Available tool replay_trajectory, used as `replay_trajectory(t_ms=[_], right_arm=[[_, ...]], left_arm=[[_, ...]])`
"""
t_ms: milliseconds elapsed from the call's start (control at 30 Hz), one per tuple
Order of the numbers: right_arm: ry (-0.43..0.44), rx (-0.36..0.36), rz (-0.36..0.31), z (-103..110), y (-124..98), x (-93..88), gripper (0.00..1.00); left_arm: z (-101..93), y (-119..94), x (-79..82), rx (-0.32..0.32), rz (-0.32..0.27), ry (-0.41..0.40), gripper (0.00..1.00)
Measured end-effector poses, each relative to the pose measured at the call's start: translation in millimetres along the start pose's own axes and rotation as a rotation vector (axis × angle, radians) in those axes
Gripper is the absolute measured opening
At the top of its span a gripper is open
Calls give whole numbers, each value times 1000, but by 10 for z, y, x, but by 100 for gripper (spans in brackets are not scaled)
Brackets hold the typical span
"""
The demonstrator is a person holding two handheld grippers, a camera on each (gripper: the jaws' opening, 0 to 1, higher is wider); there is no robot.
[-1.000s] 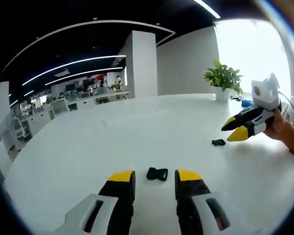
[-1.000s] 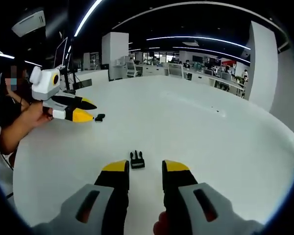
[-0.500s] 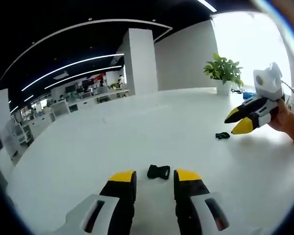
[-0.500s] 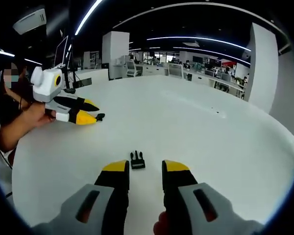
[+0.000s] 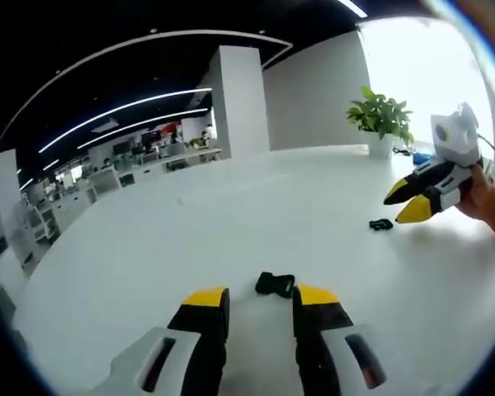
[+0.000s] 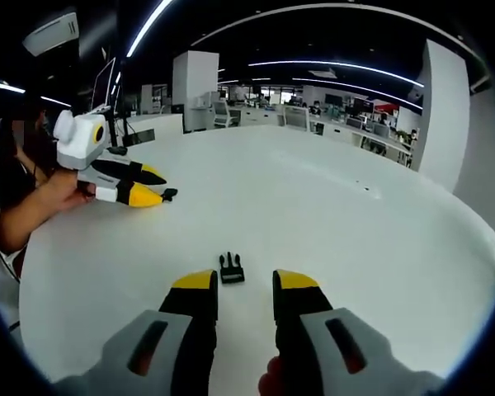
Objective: Snap the two parts of the plastic buckle together until the buckle closes and remains connected.
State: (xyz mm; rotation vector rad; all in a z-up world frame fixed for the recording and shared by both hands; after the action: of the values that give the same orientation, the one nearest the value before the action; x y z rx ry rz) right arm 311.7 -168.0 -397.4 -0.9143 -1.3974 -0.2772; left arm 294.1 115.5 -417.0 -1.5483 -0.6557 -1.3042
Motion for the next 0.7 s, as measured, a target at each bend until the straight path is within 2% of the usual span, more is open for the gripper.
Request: replay_trajectory(t_ms=[300,700], right_arm=[[-1,2,6,-5,14,-13,27],[-3,4,11,2,15,-19,27]], left_arm=[[42,-33,-7,11,3,16,31],[143,-68,-31,51,8,-9,30]])
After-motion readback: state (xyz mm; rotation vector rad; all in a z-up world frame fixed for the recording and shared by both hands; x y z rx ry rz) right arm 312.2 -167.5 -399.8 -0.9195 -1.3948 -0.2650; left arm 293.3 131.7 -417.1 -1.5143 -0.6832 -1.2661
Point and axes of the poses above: the point that each gripper's makers call its tool centre point, and the gripper's own axes: y roughly forward along the fingers, z roughly to its left, x roughly out of its top, the point moved 9 cm from there along -y, roughly backward along the fingers, and after that the axes turned 7 degrees about -z, right-handed, at the moved point
